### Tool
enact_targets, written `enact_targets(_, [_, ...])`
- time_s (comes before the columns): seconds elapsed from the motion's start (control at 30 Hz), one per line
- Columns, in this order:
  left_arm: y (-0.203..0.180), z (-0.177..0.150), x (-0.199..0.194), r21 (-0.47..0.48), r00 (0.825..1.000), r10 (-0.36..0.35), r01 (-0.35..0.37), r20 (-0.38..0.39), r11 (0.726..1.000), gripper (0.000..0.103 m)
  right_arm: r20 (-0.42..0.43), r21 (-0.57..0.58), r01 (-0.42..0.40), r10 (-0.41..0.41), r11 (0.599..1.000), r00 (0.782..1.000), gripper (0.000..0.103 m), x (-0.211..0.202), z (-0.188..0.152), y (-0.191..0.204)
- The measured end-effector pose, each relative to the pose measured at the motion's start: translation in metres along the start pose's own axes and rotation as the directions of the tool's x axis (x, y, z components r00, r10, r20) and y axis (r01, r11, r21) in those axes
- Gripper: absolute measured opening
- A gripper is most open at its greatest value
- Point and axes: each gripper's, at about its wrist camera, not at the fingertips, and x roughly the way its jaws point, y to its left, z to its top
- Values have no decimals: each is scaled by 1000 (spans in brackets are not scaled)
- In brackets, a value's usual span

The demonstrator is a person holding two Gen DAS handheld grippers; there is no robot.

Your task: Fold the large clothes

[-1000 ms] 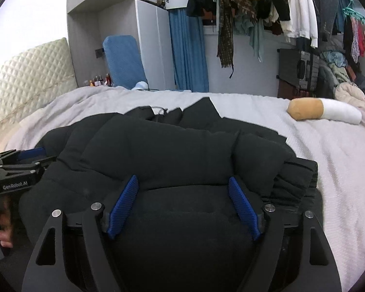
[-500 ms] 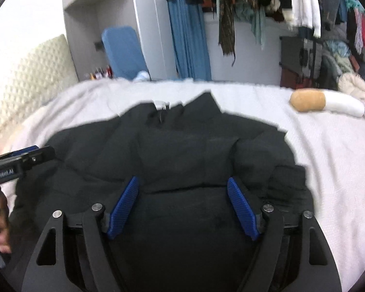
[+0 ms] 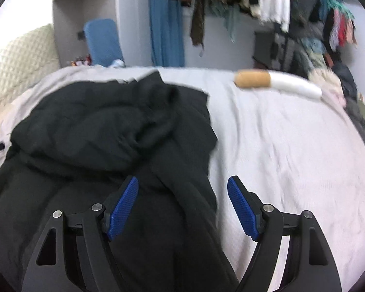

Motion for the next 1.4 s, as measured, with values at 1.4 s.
enact_targets(1.4, [43,-51,-79,-224,993,-117,110,-20,968,73,68,51,-108,104,993,992,77,-68,-8,3])
